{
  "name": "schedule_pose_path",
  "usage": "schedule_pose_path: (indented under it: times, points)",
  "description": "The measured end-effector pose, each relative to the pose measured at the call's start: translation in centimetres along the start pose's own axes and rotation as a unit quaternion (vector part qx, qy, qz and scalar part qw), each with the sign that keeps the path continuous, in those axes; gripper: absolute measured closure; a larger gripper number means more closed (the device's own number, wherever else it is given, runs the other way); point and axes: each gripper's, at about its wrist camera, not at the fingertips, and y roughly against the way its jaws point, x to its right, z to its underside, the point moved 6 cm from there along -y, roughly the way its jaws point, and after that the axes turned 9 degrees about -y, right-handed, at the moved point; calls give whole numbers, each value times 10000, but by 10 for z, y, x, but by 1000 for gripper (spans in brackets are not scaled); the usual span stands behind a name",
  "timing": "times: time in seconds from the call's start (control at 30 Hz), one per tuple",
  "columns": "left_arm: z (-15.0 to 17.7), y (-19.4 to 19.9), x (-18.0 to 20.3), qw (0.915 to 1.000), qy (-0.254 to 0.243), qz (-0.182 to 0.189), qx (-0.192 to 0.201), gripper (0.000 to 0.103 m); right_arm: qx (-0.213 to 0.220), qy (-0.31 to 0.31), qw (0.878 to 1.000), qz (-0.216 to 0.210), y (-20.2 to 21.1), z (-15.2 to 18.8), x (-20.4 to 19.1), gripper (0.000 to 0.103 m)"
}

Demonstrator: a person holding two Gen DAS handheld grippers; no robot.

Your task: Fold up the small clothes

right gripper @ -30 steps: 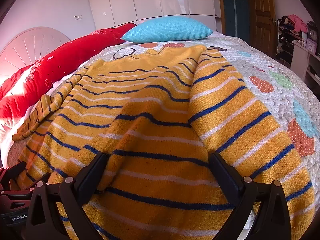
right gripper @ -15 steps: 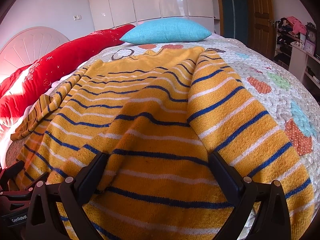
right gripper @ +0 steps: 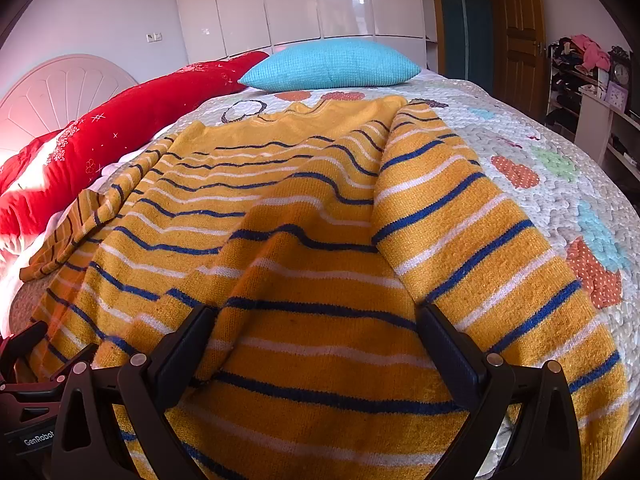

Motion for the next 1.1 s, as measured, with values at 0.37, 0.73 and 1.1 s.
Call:
schedule_pose_path:
  times: [0.37,0.73,1.1]
  points:
    - [2,0,-1,10000,7,3,67,0,70,-13,10000,35,2,1,1,1]
    - [5,-1,-1,10000,22,59,77,0,45,63,9998,191,1,1,-2,0]
    - [3,-3,-1,10000,44,55,-38,0,127,91,9997,-211,19,-5,-6,7]
